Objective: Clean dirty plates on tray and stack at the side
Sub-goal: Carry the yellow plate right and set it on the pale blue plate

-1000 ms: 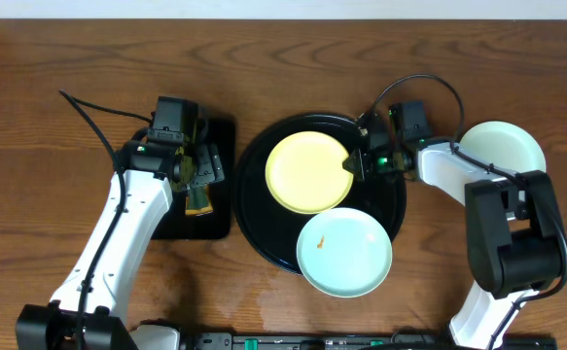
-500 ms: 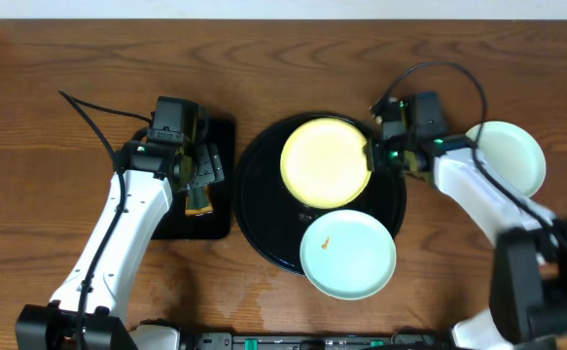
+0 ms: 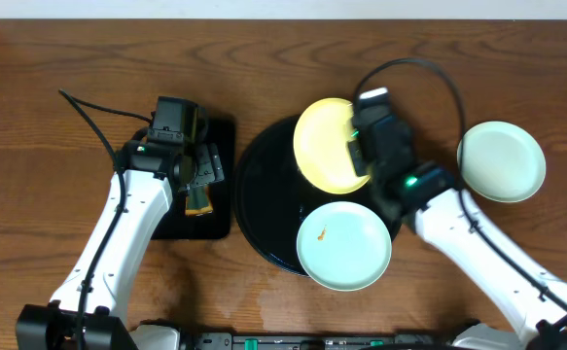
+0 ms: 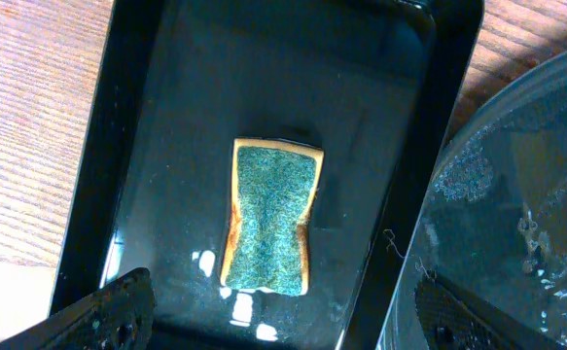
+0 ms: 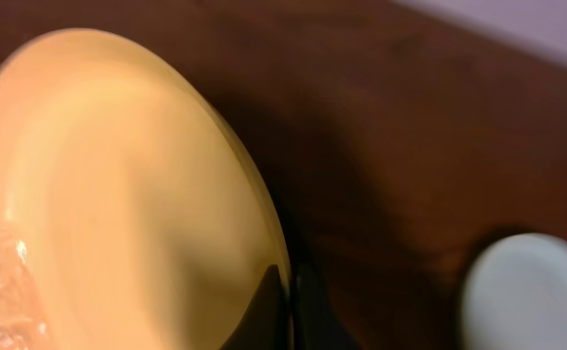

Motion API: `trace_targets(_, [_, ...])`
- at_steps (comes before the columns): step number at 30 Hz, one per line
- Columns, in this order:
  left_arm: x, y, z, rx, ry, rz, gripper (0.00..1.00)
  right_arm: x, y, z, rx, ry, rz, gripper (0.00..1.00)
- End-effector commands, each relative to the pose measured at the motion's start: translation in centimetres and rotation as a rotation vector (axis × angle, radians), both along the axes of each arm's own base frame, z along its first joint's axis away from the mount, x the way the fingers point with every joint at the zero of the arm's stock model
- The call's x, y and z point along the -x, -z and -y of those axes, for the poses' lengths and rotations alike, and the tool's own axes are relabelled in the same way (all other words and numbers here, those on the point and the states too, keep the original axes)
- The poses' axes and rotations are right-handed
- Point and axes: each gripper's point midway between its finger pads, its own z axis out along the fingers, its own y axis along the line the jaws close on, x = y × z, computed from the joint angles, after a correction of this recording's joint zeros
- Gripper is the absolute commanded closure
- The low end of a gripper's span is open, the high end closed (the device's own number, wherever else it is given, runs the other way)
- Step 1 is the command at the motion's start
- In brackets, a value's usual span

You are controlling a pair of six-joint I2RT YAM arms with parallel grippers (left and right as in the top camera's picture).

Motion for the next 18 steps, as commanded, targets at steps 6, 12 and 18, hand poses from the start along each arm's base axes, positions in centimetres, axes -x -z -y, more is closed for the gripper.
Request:
trace_targets(6, [-0.2, -0.3, -0.1, -0.002, 0.001, 0.009, 0.13, 1.9, -4.7, -0.9, 0.278, 0.064, 0.218, 0.99])
trace_targets(12, [-0.2, -0.3, -0.1, -0.002, 0.001, 0.009, 0.13, 3.0, -6.7, -2.9, 0.404, 0.004, 0.299, 0.99])
trace_targets(18, [-0.2, -0.3, -0.1, -0.002, 0.001, 0.009, 0.13, 4.1, -7.9, -4.7, 0.491, -0.052, 0.346, 0.99])
